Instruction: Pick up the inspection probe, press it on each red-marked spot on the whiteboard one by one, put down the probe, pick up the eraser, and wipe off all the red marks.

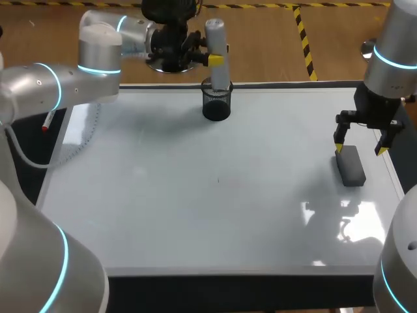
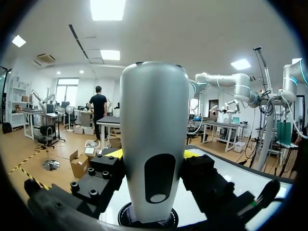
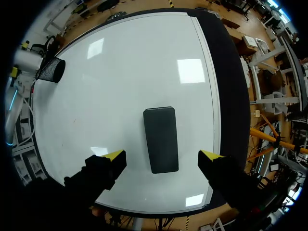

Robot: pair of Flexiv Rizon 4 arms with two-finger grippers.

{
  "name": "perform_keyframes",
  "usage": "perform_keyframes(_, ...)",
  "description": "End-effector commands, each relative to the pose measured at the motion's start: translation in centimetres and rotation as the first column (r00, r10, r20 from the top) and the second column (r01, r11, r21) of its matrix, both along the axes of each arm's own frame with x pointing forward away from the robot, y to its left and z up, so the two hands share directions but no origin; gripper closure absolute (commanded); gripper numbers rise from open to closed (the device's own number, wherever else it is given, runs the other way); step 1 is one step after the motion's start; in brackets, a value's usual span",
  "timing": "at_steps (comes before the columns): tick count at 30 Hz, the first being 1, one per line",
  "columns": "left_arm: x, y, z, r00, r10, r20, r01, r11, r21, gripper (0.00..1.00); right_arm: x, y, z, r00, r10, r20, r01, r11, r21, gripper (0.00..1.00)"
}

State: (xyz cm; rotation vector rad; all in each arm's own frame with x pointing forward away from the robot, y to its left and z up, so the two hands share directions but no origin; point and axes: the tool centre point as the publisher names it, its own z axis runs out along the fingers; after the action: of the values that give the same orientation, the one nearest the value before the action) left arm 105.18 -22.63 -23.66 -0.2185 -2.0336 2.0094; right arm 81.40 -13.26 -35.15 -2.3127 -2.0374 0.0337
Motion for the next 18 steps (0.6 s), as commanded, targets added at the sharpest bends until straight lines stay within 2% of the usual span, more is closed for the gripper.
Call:
perform_keyframes(1, 0.6, 0.1, -0.4, 0.999, -0.035, -0.005, 0.035, 0.999, -0.010, 1.00, -0.1, -0.1, 0.1, 1.000, 0.001, 0.000, -0.001, 1.000, 0.001, 0.00)
perform_keyframes(18, 0.6, 1.2, -1.2, 1.000, -0.013, -0.008, 0.013, 1.000, -0.006, 1.00, -0.1, -0.1, 0.1, 1.000, 0.001, 0.000, -0.001, 1.000, 0.001, 0.00)
